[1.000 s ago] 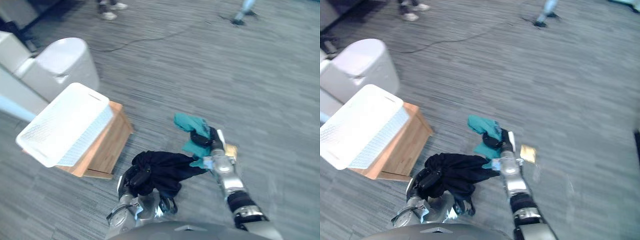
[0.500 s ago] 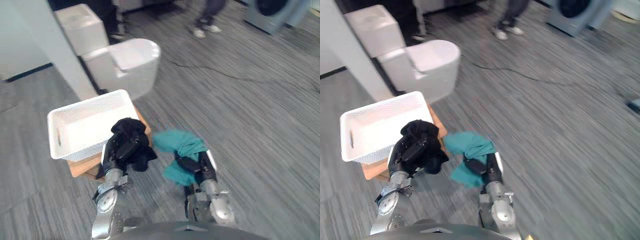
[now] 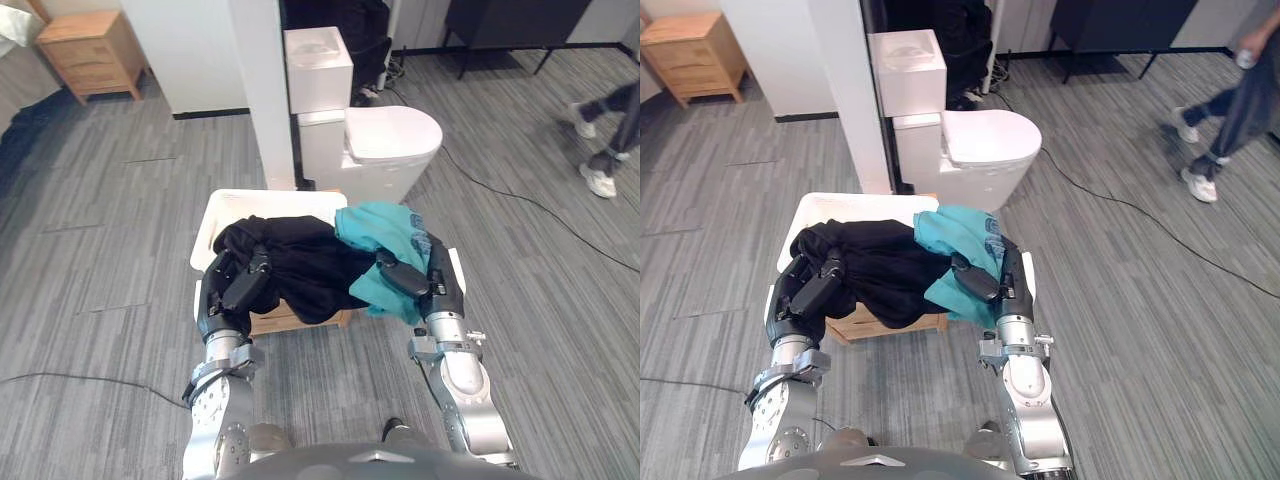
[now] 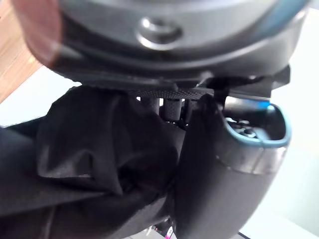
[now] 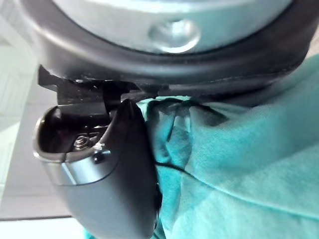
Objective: Tidy up the quilt and then pick up the clothes from the bed and put them into the laundry hamper
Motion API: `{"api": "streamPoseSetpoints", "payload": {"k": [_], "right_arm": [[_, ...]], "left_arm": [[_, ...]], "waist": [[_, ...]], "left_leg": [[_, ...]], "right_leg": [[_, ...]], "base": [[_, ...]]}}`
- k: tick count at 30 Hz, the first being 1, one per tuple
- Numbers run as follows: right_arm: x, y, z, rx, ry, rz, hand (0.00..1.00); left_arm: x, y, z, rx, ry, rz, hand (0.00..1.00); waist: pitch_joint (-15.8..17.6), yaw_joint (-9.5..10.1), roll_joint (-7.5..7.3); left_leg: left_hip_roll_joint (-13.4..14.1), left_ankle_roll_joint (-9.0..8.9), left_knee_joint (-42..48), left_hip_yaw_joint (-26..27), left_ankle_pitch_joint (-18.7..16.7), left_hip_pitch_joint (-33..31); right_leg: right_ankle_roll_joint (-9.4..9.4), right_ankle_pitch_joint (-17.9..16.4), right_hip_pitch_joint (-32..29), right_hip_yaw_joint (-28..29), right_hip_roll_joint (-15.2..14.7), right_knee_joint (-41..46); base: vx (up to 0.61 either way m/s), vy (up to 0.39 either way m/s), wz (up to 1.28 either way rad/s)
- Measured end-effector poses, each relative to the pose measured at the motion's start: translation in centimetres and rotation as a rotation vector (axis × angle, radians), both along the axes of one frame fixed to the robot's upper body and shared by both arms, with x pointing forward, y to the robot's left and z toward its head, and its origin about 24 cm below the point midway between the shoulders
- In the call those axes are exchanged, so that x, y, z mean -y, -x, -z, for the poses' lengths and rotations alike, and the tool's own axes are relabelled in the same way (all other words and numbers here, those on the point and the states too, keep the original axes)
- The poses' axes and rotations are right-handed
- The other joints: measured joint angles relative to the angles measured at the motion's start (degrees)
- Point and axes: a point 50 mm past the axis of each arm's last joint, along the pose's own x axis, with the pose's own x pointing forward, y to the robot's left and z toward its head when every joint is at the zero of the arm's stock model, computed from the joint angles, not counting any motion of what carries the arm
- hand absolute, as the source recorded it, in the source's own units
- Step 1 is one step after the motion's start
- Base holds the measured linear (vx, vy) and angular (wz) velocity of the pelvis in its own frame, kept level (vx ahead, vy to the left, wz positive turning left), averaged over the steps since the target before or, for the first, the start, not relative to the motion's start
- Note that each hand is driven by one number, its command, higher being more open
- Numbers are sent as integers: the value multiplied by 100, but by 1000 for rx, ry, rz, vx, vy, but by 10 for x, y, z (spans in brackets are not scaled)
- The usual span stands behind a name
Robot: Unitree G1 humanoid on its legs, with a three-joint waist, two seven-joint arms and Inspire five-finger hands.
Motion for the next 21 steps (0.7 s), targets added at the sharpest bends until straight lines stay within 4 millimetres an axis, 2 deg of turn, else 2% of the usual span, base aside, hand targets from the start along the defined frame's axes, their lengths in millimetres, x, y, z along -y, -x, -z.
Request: {"api": "streamPoseSetpoints", "payload": {"k": [2,5,7,9,10,11,12,13,14,15,16,17,18,19,20,21], "right_arm": [[1,-4,3,-19,10,0,0],[7,-11,0,-5,20,25,0],[13,-17,-5,19,33,51,0],[17,-24,-10,41,70,71,0],[18,-31,-13,51,88,65,0],[18,-33,-14,53,90,62,0],[16,-35,-15,52,91,60,0],[13,-36,-15,51,90,45,0],[11,-36,-14,50,90,37,0],[7,-36,-15,53,105,22,0],[6,-36,-15,55,115,18,0],[3,-38,-17,66,114,13,0],[2,-39,-18,71,114,7,0],[0,-40,-20,79,115,-1,0],[1,-43,-18,65,125,-3,0],[1,-45,-18,68,128,-4,0]], "left_arm": [[1,-1,-1,7,0,10,0],[5,-2,-2,16,-7,48,0],[11,-3,-3,27,-6,94,0],[15,-3,-3,34,-5,124,0],[17,-3,-4,37,-8,142,0],[18,-3,-4,40,-12,149,0],[17,-4,-5,44,-29,163,0],[13,-4,-6,46,-48,162,0],[11,-6,-6,50,-55,158,0],[9,-9,-9,60,-61,147,0],[9,-11,-10,66,-66,149,0],[8,-14,-11,72,-76,156,0],[7,-14,-11,71,-83,158,0],[6,-15,-10,69,-96,166,0],[9,-16,-4,41,-79,169,0],[11,-16,-3,36,-72,169,0]], "waist": [[-7,-57,-8],[-113,-76,-167],[-152,-81,-200],[-169,-82,-249],[-167,-77,-254],[-167,-73,-265],[-178,-76,-329],[-162,-115,-307],[-167,-138,-321],[-175,-165,-393],[-191,-171,-452],[-174,-182,-575],[-193,-179,-650],[-218,-226,-878],[-219,-133,-706],[-194,-107,-617]], "left_leg": [[-23,-7,-77,-187,4,-19],[-184,-47,-428,-475,232,-92],[-283,-21,-750,-628,420,-55],[-420,28,-1039,-671,565,80],[-512,78,-1262,-651,654,239],[-534,95,-1297,-653,667,277],[-581,137,-1352,-721,692,378],[-531,161,-1352,-872,690,382],[-477,169,-1348,-983,693,347],[-363,177,-1340,-1195,731,264],[-338,154,-1338,-1360,755,169],[-379,112,-1317,-1549,787,72],[-444,95,-1293,-1629,794,-2],[-655,38,-1199,-1822,763,-140],[-580,-6,-1181,-1860,749,-188],[-549,-26,-1167,-1861,736,-200]], "right_leg": [[5,53,85,-41,-32,8],[7,116,116,-296,-107,4],[-87,289,124,-330,-124,30],[-82,305,-17,-300,-256,384],[-85,304,-292,-204,-414,1052],[-92,308,-409,-106,-462,1336],[-173,365,-668,140,-520,1934],[-343,28,-899,571,-375,2261],[-314,-260,-904,829,-172,2183],[-294,-583,-896,1363,299,1781],[-295,-624,-863,1650,532,1378],[-308,-573,-817,1818,716,782],[-280,-461,-770,1901,751,506],[-172,-177,-692,2005,681,184],[-140,-149,-630,1902,702,4],[-144,-139,-617,1874,719,-52]], "base": [[43,153,58],[31,95,52],[29,108,48],[25,147,25],[10,160,6],[-11,162,11],[-3,103,28],[-3,67,42],[-1,-45,67],[-4,-77,77],[5,-141,94],[10,-127,74],[14,-241,88],[24,-221,67],[25,-199,55],[41,-94,13]]}}
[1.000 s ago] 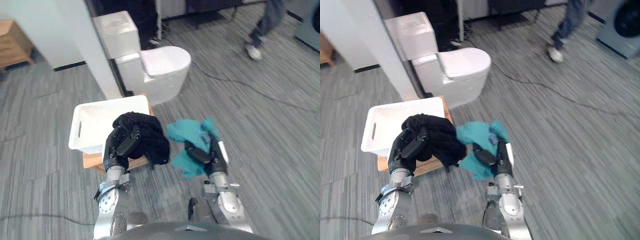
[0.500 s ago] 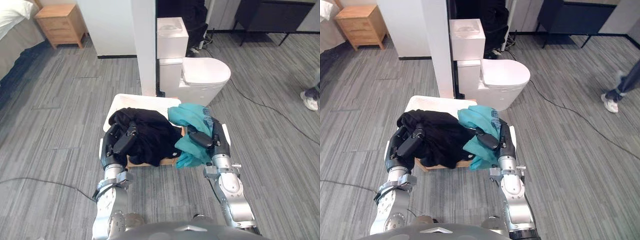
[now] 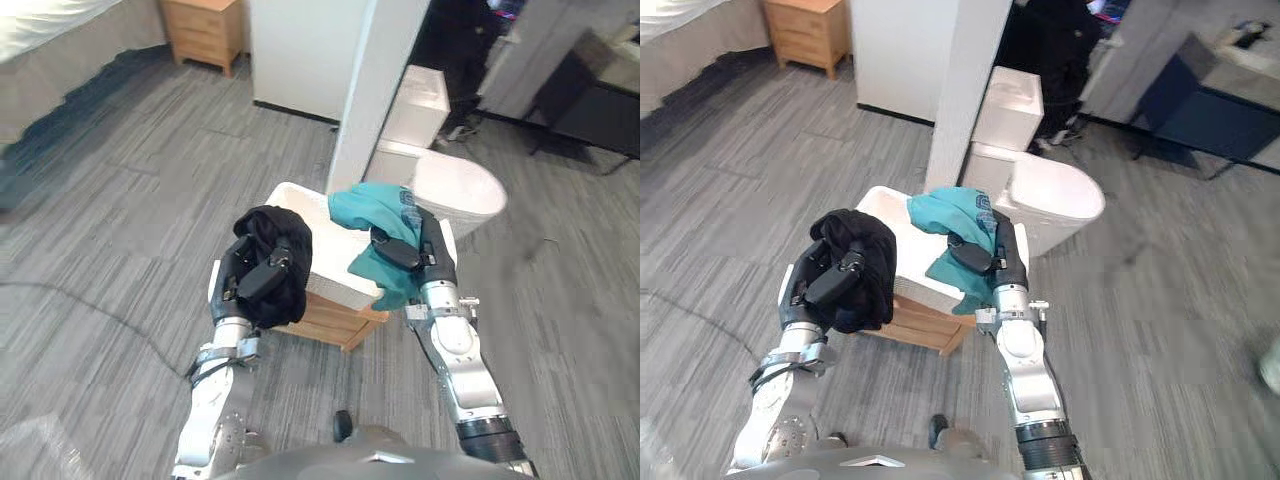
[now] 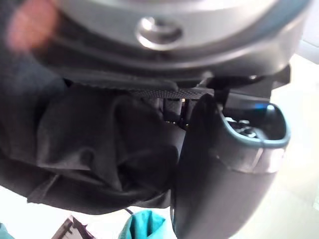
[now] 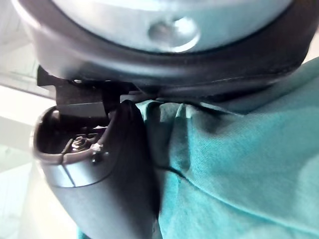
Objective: Tidy up the quilt and then pick up the clothes from the bed and put them into the laundry hamper
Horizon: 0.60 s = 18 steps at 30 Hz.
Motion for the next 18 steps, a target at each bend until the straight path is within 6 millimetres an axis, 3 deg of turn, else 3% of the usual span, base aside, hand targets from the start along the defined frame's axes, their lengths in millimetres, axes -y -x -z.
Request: {"api": "streamPoseSetpoints", "payload": {"k": [3,8,12,18], "right_arm": [[2,-1,1,-9,12,5,0],[2,-5,-1,-1,20,21,0],[4,-15,14,-75,62,-10,0],[3,-22,34,-179,93,-48,0]], "left_arm": [[8,-1,0,-4,32,6,0],[15,2,0,1,46,53,0],[-5,22,-3,16,64,41,0],[-21,25,-2,19,78,12,0]], "waist": [[-2,48,212],[-19,31,185],[-49,100,203],[-90,190,319]], "left_leg": [[145,-78,29,181,-38,-66],[148,-77,-101,156,-41,7],[9,-23,-722,-25,307,299],[-137,69,-1080,-121,540,346]], "right_leg": [[6,91,35,-49,65,-140],[146,243,102,-5,74,-139],[162,422,165,-5,13,-139],[201,556,110,-10,-95,-141]], "base": [[51,-52,4],[44,48,5],[46,93,29],[-30,45,11]]}}
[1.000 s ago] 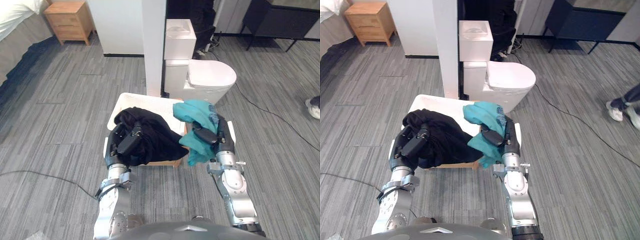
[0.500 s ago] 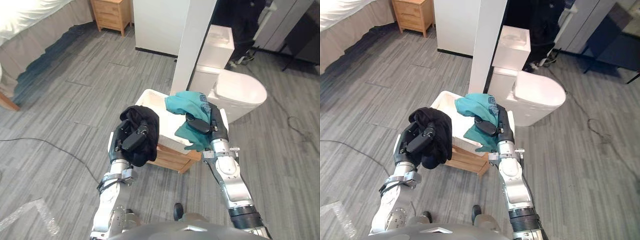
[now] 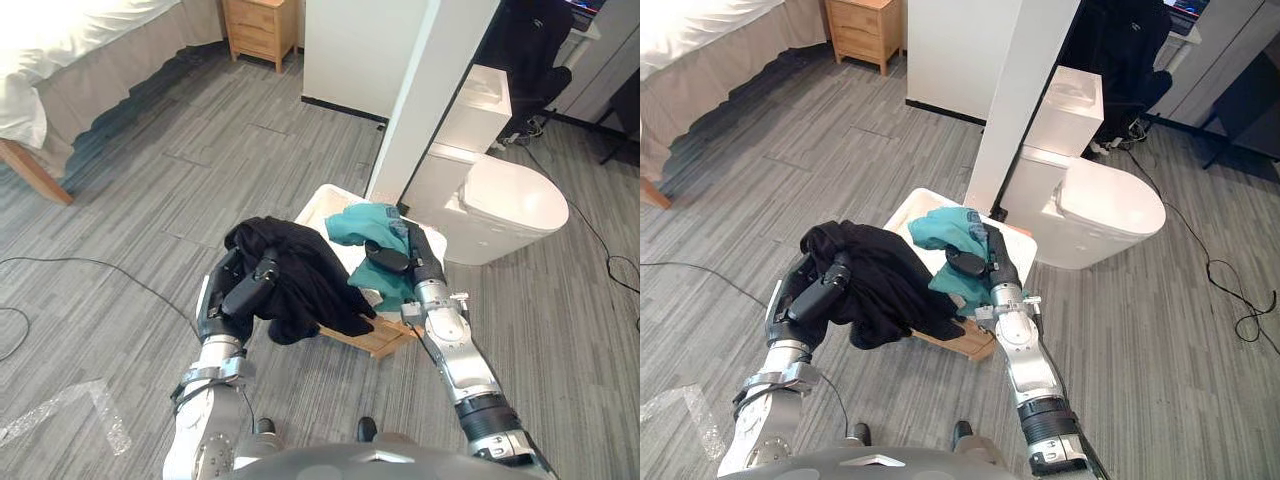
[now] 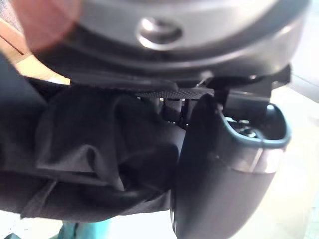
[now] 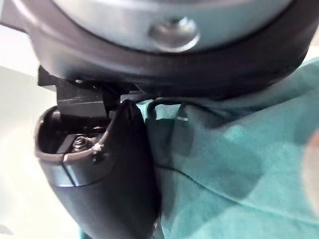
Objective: Tidy up the quilt and then pick up the clothes from the bed and put them into the laundry hamper
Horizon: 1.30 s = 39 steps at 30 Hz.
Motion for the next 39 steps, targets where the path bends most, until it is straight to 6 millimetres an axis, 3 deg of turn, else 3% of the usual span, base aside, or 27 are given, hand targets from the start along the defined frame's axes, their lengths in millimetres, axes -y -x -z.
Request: {"api": "streamPoseSetpoints", "payload": {"k": [5,7,8,10,12,17,18,20,24,28,33,39], "right_arm": [[-2,-31,-7,-14,98,-48,0],[-7,-45,-14,-11,117,-59,0],[-15,-60,-17,-32,151,-76,0],[-24,-70,-21,-43,180,-87,0],[-24,-84,-35,-33,216,-79,0],[-4,-121,-106,115,258,36,0],[3,-129,-131,174,258,79,100],[9,-134,-158,243,252,125,100],[13,-139,-174,259,246,157,100],[17,-140,-173,233,241,183,100],[23,-140,-171,217,213,226,100],[25,-106,-147,314,187,197,100]], "left_arm": [[-2,0,0,11,14,33,0],[0,-16,-3,43,-2,57,0],[0,-44,-8,74,-33,72,0],[-1,-61,-16,99,-53,66,0],[3,-78,-31,152,-59,69,0],[10,-108,-64,288,-59,46,0],[11,-120,-72,303,-63,33,0],[13,-132,-79,309,-71,25,0],[13,-141,-81,293,-75,6,0],[16,-148,-92,316,-75,-3,0],[20,-147,-91,311,-64,-4,0],[19,-126,-78,294,-51,-8,0]], "waist": [[15,15,80],[66,34,175],[128,47,283],[143,43,300],[187,33,317],[510,17,461],[604,12,541],[723,-18,516],[800,-128,508],[843,-165,505],[861,-274,485],[887,-286,326]], "left_leg": [[-119,33,-171,1,84,-163],[-77,52,-171,18,115,-336],[-21,48,-171,66,243,-450],[-5,28,-169,56,389,-580],[-4,41,-169,3,503,-776],[39,10,-175,-92,666,-1185],[114,-5,-177,-122,736,-1334],[147,-28,-179,-133,819,-1496],[235,-112,-181,-125,917,-1662],[323,-210,-183,-77,986,-1731],[350,-231,-183,43,1039,-1625],[361,-297,-183,255,871,-1225]], "right_leg": [[16,86,-152,16,-103,-106],[-80,212,-248,35,-80,-206],[-88,292,-337,35,-53,-245],[-97,299,-445,31,-36,-255],[-131,329,-574,17,-34,-323],[-125,482,-920,20,6,-401],[-176,606,-1072,19,90,-407],[-174,610,-1227,24,118,-410],[-175,610,-1363,38,201,-514],[-237,593,-1410,34,284,-607],[-241,592,-1344,59,310,-609],[-256,572,-1012,205,319,-707]], "base": [[-96,19,2],[-141,-10,11],[-112,-22,15],[-106,-37,8],[-91,-46,9],[-111,-32,2],[-114,-36,-3],[-108,-44,-5],[-57,-68,-7],[-55,-79,-8],[-61,-28,-7],[-27,-1,-13]]}}
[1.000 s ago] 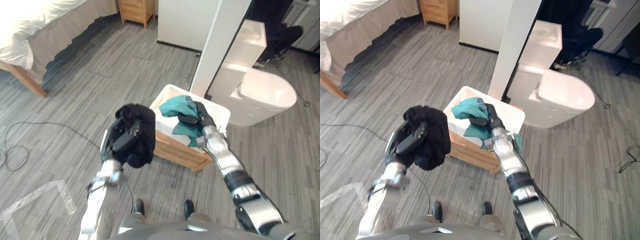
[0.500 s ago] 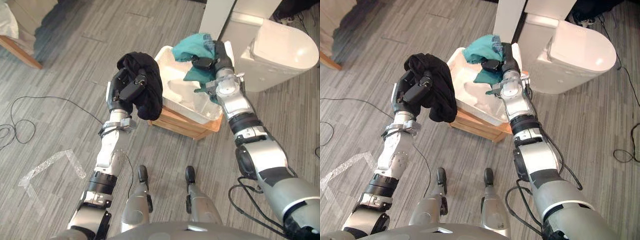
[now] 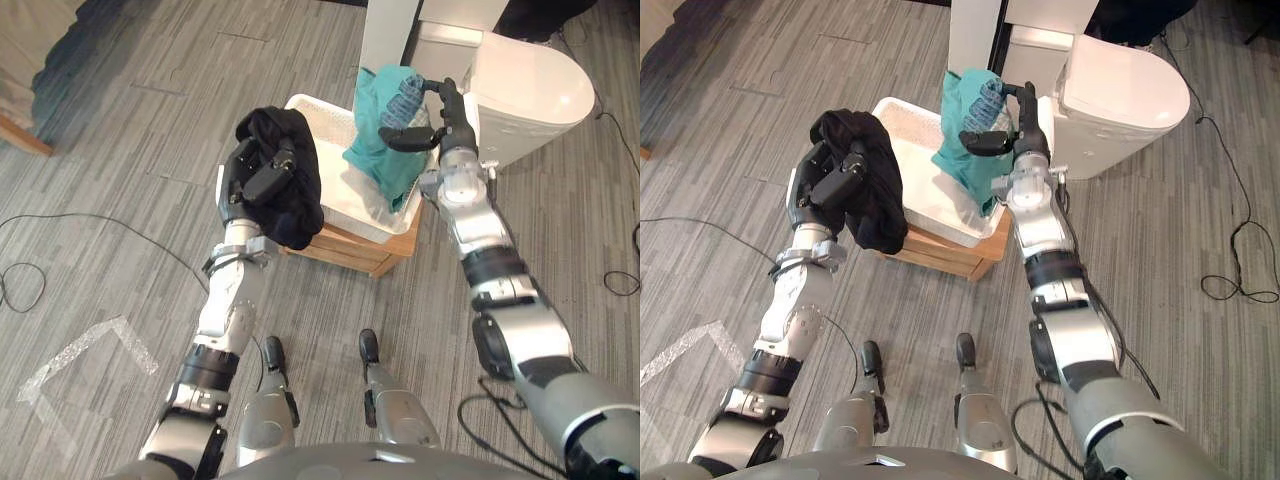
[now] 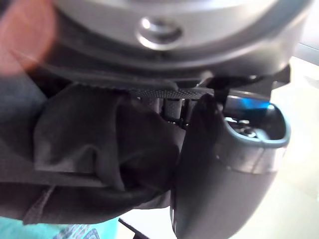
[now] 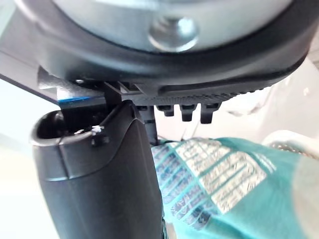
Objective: Tidy up the quilt and then pick up the clothes from the bed and put them into the laundry hamper
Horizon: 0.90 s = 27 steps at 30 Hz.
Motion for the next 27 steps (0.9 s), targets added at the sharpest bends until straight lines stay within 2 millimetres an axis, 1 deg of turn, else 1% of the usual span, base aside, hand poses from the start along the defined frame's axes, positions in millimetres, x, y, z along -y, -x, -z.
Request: {"api": "streamPoseSetpoints", "payload": {"k": [2,3,4,5,6,7,9,10,12,13,15,18,20,21,23,25,26,27], "right_arm": [[4,29,27,4,-34,-10,100],[7,40,40,-12,-56,-9,100],[13,54,59,-55,-73,-1,100],[20,71,82,-119,-97,17,100],[28,85,98,-165,-116,42,100],[35,98,111,-207,-120,64,100],[48,116,123,-246,-128,104,100],[51,121,125,-249,-130,115,100],[61,140,127,-244,-127,140,100],[64,146,129,-246,-124,144,100],[65,152,134,-266,-122,143,100],[65,159,140,-292,-122,139,100],[65,164,146,-316,-129,143,100],[65,166,148,-322,-131,146,100],[63,172,153,-343,-148,152,100],[65,184,163,-390,-153,167,100],[65,187,166,-402,-153,169,100],[66,193,170,-426,-154,170,100]], "left_arm": [[-8,14,2,10,-17,-39,0],[-12,19,3,16,-32,-60,0],[-19,25,2,23,-54,-91,0],[-26,32,1,36,-98,-135,0],[-30,35,0,43,-113,-152,0],[-33,38,-1,50,-119,-167,0],[-37,42,-6,70,-143,-195,0],[-38,43,-8,77,-140,-199,0],[-38,53,-16,115,-166,-217,0],[-37,54,-18,127,-188,-221,0],[-37,54,-20,132,-237,-240,0],[-36,54,-20,132,-257,-249,0],[-35,54,-20,129,-317,-272,0],[-36,53,-20,125,-323,-274,0],[-39,50,-19,108,-390,-319,0],[-39,34,-19,84,-452,-337,0],[-39,30,-20,81,-459,-342,0],[-40,22,-25,84,-464,-353,0]], "waist": [[-18,-53,-48],[-20,-94,-72],[-70,-144,-127],[-142,-180,-228],[-232,-184,-318],[-310,-196,-412],[-396,-218,-533],[-422,-232,-550],[-642,-316,-593],[-729,-319,-605],[-904,-330,-631],[-1006,-369,-620],[-1043,-416,-608],[-1061,-432,-601],[-1125,-467,-580],[-1283,-501,-517],[-1309,-507,-507],[-1342,-524,-494]], "left_leg": [[3,-31,0,66,-51,140],[4,-22,0,84,-62,209],[3,-19,0,104,-71,263],[2,-18,0,122,-92,320],[0,-51,-1,130,-132,330],[-7,-41,-1,142,-140,343],[-24,-8,-1,164,-161,414],[-29,-6,-1,164,-163,438],[-55,0,-1,185,-168,461],[-65,-11,-1,223,-171,489],[-70,-31,-1,347,-192,569],[-80,-30,-1,473,-220,666],[-87,-35,-1,590,-232,736],[-86,-36,-1,601,-233,744],[-70,-52,-1,715,-252,819],[-65,-62,-1,758,-269,828],[-65,-63,0,774,-273,835],[-64,-66,0,818,-285,855]], "right_leg": [[-4,-33,115,4,1,0],[5,-46,173,4,0,0],[16,-57,218,0,-4,0],[23,-74,270,-4,-6,-1],[22,-84,276,-4,-8,-1],[24,-94,281,-4,-15,-1],[37,-139,341,-5,-30,2],[48,-154,367,-8,-35,3],[57,-210,369,7,-51,27],[61,-217,373,39,-52,36],[62,-218,378,158,-45,41],[71,-225,385,270,-42,80],[71,-226,373,355,-26,109],[72,-226,371,365,-23,110],[73,-225,373,474,13,116],[73,-226,360,501,42,113],[73,-226,358,513,44,112],[74,-225,357,550,48,112]], "base": [[8,-5,-11],[19,0,-8],[17,5,-6],[11,7,-5],[-2,7,-4],[-10,5,-3],[0,0,0],[0,0,0],[1,4,-3],[13,10,-12],[18,13,-29],[7,4,-24],[2,1,-23],[8,-4,-18],[13,-10,-23],[18,-15,-15],[22,-4,-11],[22,2,-14]]}}
